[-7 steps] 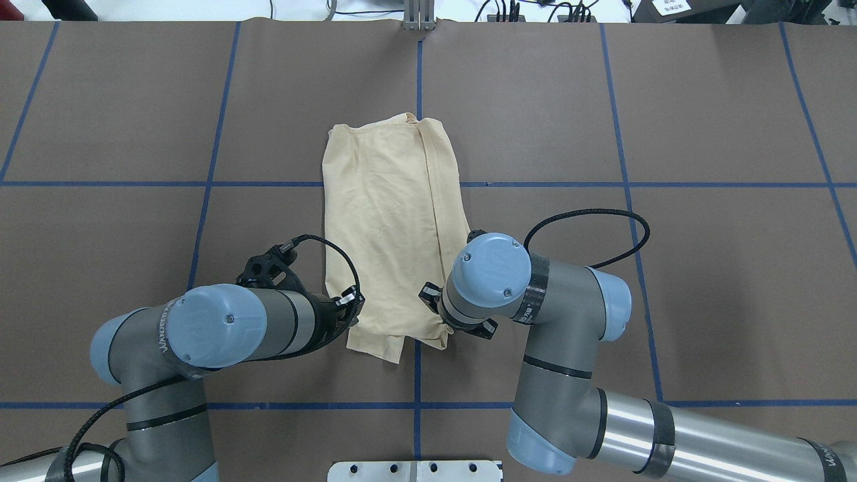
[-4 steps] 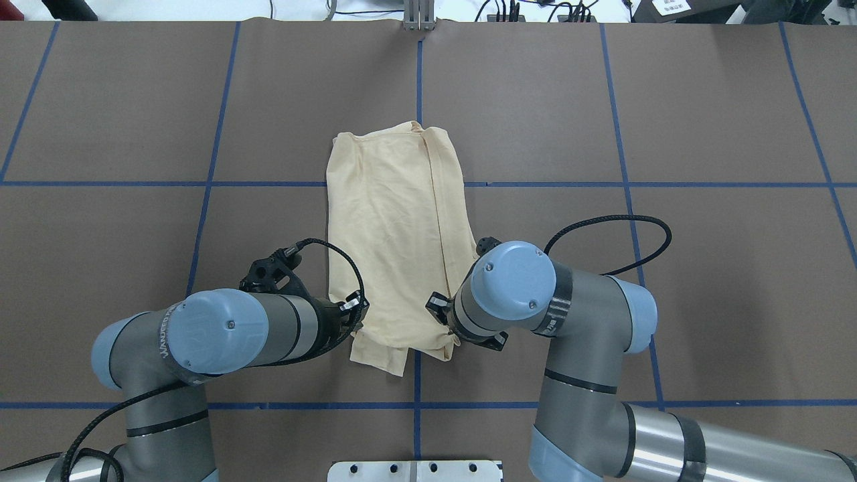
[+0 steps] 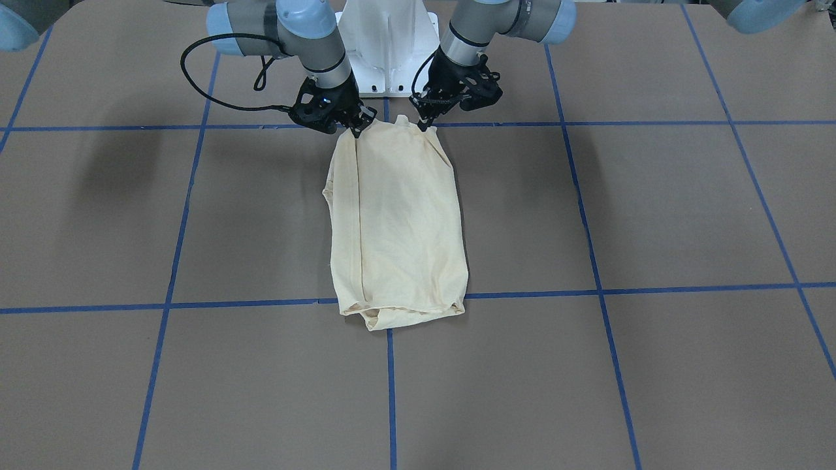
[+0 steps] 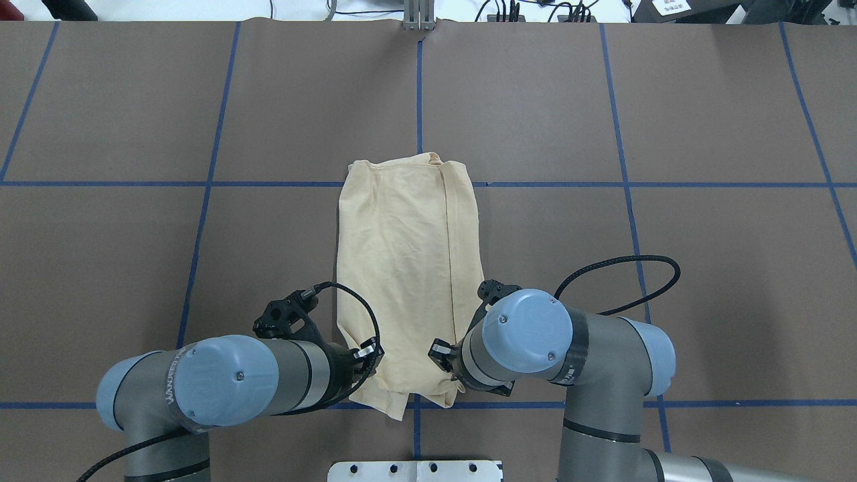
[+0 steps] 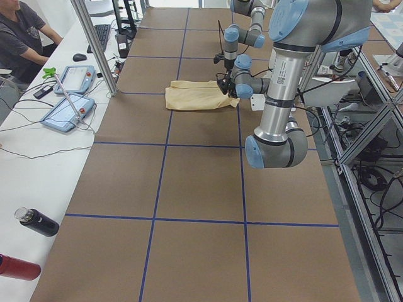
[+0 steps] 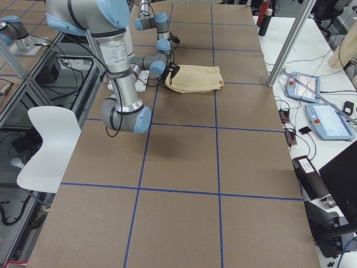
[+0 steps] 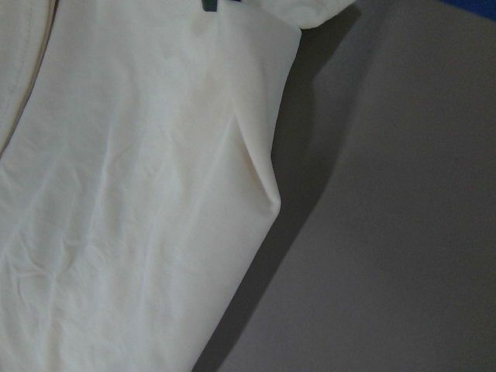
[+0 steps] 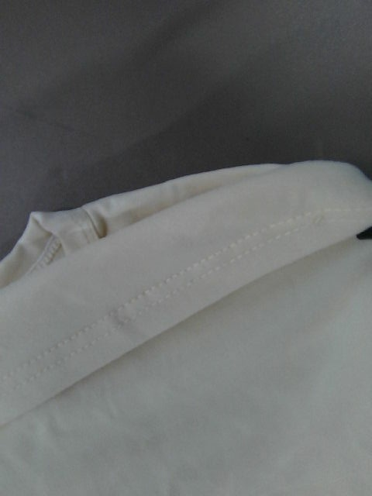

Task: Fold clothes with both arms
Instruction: 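Grasp the strip's near end with both grippers, then lift the near end with both grippers and fold it away from the robot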

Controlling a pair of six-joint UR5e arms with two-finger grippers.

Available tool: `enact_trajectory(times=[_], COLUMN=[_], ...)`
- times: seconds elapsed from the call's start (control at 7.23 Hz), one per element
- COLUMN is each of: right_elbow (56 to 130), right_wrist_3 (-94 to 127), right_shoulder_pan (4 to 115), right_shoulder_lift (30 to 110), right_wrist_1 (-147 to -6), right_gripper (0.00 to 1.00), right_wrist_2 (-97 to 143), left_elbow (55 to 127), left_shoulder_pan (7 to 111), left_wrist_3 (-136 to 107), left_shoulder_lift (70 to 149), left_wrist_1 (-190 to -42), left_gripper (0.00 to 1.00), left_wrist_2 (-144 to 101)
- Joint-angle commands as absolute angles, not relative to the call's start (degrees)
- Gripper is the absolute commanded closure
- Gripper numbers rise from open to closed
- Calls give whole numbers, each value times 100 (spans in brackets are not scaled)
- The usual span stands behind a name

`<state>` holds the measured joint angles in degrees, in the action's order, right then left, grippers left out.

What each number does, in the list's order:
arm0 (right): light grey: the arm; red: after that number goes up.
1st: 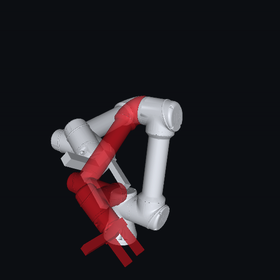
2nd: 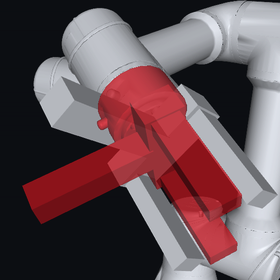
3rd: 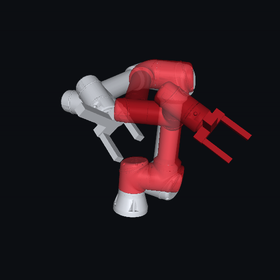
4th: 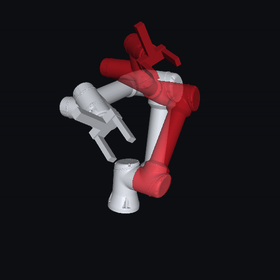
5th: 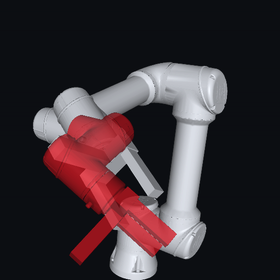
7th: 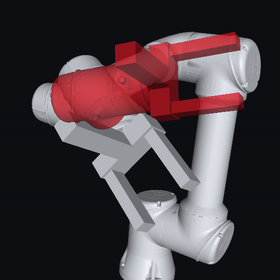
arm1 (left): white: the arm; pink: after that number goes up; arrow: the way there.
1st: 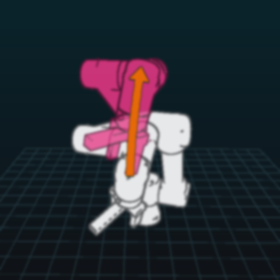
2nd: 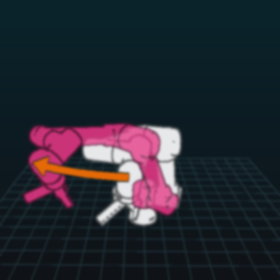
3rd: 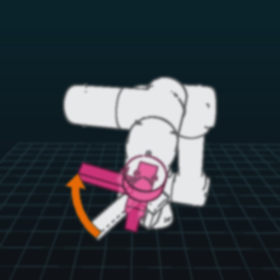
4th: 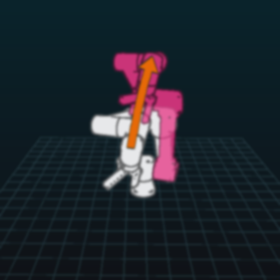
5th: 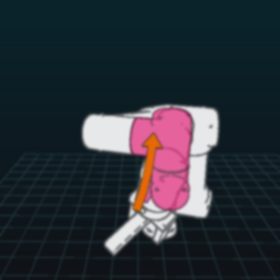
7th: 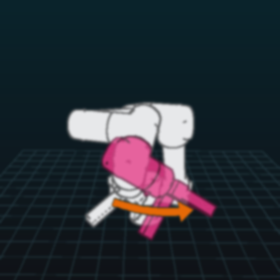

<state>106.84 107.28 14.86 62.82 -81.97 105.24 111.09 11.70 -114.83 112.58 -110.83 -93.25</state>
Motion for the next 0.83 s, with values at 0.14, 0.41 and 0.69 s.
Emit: enact_trajectory(times=[0.14,0.41,0.69], right_elbow=[10959,10951,10908], right_wrist_3=[10216,10169,9828], right_shoulder_pan=[1957,2406,2741], right_shoulder_lift=[6363,6311,6144], right_wrist_1=[-8139,-8139,-8139], right_gripper=[100,100,100], right_wrist_2=[11001,11258,11233], left_elbow=[11197,11390,11251], left_shoulder_pan=[1351,1939,2729], left_wrist_3=[-11470,-10674,-10251], left_shoulder_lift=[11302,11399,11618], left_wrist_1=[-11100,-11066,-11074], left_gripper=[100,100,100], left_wrist_2=[-9334,-9351,-9718])
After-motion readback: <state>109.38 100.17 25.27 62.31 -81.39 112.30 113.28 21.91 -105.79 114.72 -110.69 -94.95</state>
